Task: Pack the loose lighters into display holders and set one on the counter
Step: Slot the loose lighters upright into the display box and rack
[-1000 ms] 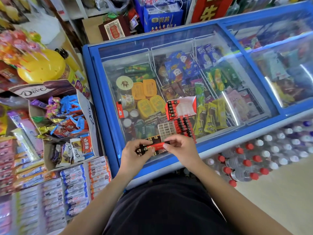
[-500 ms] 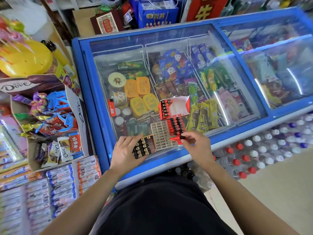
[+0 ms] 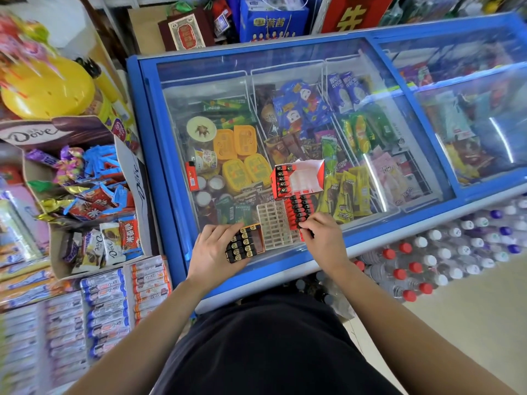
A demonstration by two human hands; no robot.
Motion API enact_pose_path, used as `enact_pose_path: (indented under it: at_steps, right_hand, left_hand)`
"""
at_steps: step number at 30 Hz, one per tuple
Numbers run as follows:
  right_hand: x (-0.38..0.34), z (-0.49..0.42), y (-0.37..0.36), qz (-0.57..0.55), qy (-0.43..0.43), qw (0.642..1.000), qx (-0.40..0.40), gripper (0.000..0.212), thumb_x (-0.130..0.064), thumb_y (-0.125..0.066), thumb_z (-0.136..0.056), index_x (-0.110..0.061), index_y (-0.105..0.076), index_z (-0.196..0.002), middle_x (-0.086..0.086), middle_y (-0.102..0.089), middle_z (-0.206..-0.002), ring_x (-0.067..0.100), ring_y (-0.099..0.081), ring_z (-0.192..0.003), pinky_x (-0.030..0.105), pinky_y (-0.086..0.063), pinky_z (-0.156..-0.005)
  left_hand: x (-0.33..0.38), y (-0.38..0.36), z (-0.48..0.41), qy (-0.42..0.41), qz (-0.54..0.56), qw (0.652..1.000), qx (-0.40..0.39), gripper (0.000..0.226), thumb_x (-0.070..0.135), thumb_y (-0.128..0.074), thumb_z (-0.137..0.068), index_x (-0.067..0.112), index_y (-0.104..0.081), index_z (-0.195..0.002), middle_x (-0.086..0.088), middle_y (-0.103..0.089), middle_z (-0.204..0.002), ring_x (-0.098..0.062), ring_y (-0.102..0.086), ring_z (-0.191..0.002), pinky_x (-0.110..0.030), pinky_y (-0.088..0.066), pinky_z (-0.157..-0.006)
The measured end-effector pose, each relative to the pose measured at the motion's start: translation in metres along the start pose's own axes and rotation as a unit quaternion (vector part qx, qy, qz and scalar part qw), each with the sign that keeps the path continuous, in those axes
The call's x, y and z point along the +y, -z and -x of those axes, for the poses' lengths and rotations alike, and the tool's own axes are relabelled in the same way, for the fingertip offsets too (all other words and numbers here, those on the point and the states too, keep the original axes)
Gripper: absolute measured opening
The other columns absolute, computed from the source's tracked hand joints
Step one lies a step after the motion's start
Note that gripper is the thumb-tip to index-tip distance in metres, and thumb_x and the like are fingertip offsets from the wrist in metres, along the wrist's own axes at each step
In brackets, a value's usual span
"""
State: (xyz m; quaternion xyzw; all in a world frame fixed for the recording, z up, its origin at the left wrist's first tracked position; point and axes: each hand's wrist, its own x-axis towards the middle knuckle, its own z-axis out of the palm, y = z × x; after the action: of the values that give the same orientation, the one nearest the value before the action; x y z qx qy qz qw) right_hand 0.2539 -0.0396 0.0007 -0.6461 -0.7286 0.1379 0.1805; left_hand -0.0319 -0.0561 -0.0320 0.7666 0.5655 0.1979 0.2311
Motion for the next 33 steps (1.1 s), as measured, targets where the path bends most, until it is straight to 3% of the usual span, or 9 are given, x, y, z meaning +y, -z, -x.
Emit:
enact_pose_path:
  at_steps: [4, 8, 11, 17, 21, 24, 26, 29, 33]
  right_hand:
    - [0.002, 0.005, -0.002, 0.002, 0.006, 1.0, 0.019, 0.018, 0.001, -0.081, -0.078, -0.004, -0.078, -0.095, 0.004, -0.067, -0.088, 0.022, -0.06, -0.082, 0.02, -0.045, -0.078]
    - [0.003, 0.017, -0.001, -0.018, -0.022, 0.999, 0.041, 0.026, -0.004, -0.078, -0.084, -0.007, -0.076, -0.11, 0.004, -0.072, -0.1, 0.024, -0.061, -0.093, 0.032, -0.055, -0.08]
    - [0.001, 0.031, -0.003, -0.013, -0.022, 0.999, 0.042, 0.028, -0.005, -0.075, -0.084, -0.008, -0.074, -0.112, 0.003, -0.068, -0.111, 0.023, -0.056, -0.102, 0.029, -0.05, -0.089]
    - [-0.009, 0.047, -0.015, 0.001, -0.032, 0.999, 0.014, 0.029, -0.007, -0.073, -0.082, -0.011, -0.076, -0.111, 0.005, -0.059, -0.131, 0.024, -0.047, -0.116, 0.037, -0.045, -0.099]
    - [-0.01, 0.052, -0.014, -0.004, -0.046, 0.999, -0.021, 0.02, -0.011, -0.072, -0.085, -0.015, -0.077, -0.103, 0.0, -0.052, -0.141, 0.024, -0.044, -0.125, 0.04, -0.045, -0.102]
    - [-0.007, 0.052, -0.012, -0.014, -0.046, 0.999, -0.024, 0.02, -0.009, -0.073, -0.084, -0.016, -0.078, -0.102, -0.001, -0.052, -0.141, 0.023, -0.044, -0.126, 0.042, -0.046, -0.103]
    - [-0.007, 0.052, -0.013, -0.023, -0.053, 0.998, -0.022, 0.021, -0.007, -0.074, -0.082, -0.017, -0.078, -0.101, -0.001, -0.052, -0.142, 0.023, -0.044, -0.127, 0.042, -0.046, -0.102]
    - [-0.01, 0.05, -0.012, -0.035, -0.072, 0.997, -0.021, 0.021, -0.008, -0.073, -0.083, -0.018, -0.078, -0.101, -0.003, -0.053, -0.143, 0.022, -0.042, -0.129, 0.039, -0.045, -0.103]
    - [-0.014, 0.049, -0.01, -0.04, -0.09, 0.995, -0.019, 0.023, -0.007, -0.073, -0.084, -0.018, -0.078, -0.103, -0.003, -0.054, -0.141, 0.02, -0.041, -0.128, 0.037, -0.046, -0.102]
  left_hand:
    - [-0.001, 0.001, 0.0, -0.001, 0.0, 1.0, 0.004, 0.082, 0.051, -0.086, -0.07, 0.025, -0.056, -0.141, 0.008, -0.065, -0.117, -0.02, -0.052, -0.104, -0.04, -0.05, -0.091]
    - [0.0, 0.003, 0.001, 0.0, 0.0, 1.0, -0.012, 0.085, 0.059, -0.081, -0.07, 0.025, -0.054, -0.144, 0.009, -0.064, -0.119, -0.019, -0.052, -0.106, -0.04, -0.051, -0.09]
    - [0.002, 0.015, -0.002, 0.01, 0.011, 0.999, -0.034, 0.078, 0.069, -0.064, -0.079, 0.026, -0.055, -0.144, 0.009, -0.066, -0.122, -0.018, -0.056, -0.112, -0.037, -0.049, -0.092]
    - [-0.022, 0.048, -0.054, 0.088, -0.009, 0.996, 0.031, 0.054, 0.05, -0.045, -0.095, 0.013, -0.065, -0.13, -0.007, -0.07, -0.117, -0.029, -0.064, -0.107, -0.044, -0.056, -0.085]
    - [-0.045, 0.054, -0.097, 0.144, -0.119, 0.978, -0.094, 0.064, 0.043, -0.058, -0.096, 0.017, -0.04, -0.152, -0.014, -0.039, -0.157, -0.038, -0.044, -0.136, -0.053, -0.049, -0.101]
    - [-0.052, 0.047, -0.107, 0.165, -0.165, 0.959, -0.164, 0.07, 0.044, -0.059, -0.096, 0.02, -0.03, -0.156, -0.012, -0.014, -0.169, -0.037, -0.024, -0.148, -0.054, -0.045, -0.107]
    - [-0.055, 0.039, -0.103, 0.147, -0.143, 0.969, -0.138, 0.059, 0.035, -0.062, -0.096, 0.016, -0.044, -0.15, -0.012, -0.028, -0.164, -0.036, -0.028, -0.145, -0.051, -0.045, -0.108]
    - [-0.056, 0.033, -0.095, 0.125, -0.054, 0.987, -0.083, 0.039, 0.019, -0.07, -0.092, 0.014, -0.065, -0.131, -0.007, -0.062, -0.123, -0.031, -0.058, -0.117, -0.044, -0.054, -0.095]
    - [-0.052, 0.035, -0.092, 0.185, 0.007, 0.979, -0.089, 0.04, 0.017, -0.078, -0.086, 0.022, -0.066, -0.123, 0.005, -0.063, -0.093, -0.019, -0.063, -0.088, -0.039, -0.056, -0.084]
